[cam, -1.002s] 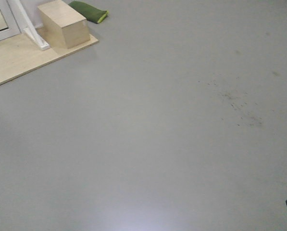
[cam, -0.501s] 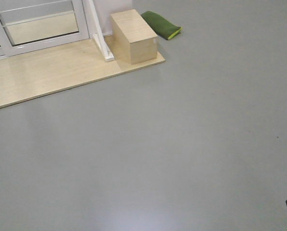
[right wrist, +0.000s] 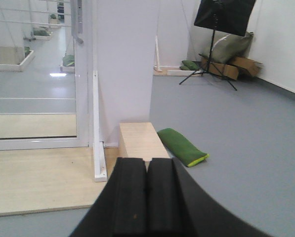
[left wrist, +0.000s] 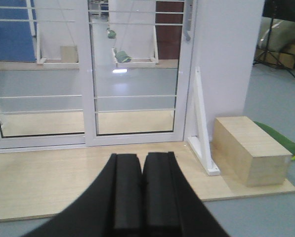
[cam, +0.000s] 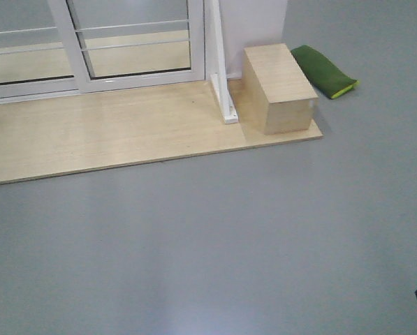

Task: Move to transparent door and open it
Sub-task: 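Drive the base forward to the glass sliding door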

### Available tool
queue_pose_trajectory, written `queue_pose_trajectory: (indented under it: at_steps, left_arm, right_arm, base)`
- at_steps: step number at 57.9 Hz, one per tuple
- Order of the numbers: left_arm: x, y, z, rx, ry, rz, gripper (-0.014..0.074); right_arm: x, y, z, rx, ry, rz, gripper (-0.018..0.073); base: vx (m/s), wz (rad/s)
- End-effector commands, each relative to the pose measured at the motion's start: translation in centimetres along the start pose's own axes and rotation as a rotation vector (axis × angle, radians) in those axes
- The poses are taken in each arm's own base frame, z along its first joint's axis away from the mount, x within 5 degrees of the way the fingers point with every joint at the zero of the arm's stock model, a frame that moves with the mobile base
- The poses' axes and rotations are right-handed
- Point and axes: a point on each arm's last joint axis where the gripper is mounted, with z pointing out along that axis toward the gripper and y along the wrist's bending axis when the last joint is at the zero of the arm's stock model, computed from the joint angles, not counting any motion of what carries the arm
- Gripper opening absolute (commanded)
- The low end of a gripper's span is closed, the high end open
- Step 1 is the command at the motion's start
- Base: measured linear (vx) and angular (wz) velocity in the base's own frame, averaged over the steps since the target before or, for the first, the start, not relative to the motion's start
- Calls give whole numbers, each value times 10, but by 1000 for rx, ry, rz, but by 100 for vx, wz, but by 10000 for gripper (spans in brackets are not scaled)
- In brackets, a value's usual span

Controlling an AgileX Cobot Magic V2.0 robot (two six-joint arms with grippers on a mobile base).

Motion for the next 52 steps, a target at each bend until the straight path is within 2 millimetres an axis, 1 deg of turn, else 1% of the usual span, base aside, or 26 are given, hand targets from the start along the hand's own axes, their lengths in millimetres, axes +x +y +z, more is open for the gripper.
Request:
queue_pose_trajectory:
  at_steps: [1, 20, 52]
  left_arm:
    - [-2, 1, 0, -1, -77, -5, -6]
    - [-2, 1, 0, -1, -77, -5, -6]
    - [-2, 1, 0, -1, -77, -5, -6]
  right_arm:
    - [-7, 0, -1, 8, -95, -11, -9]
    - [-7, 0, -1, 8, -95, -11, -9]
    - [-7, 0, -1, 8, -95, -11, -9]
  base:
    - [66, 40]
    - [65, 28]
    - [60, 12]
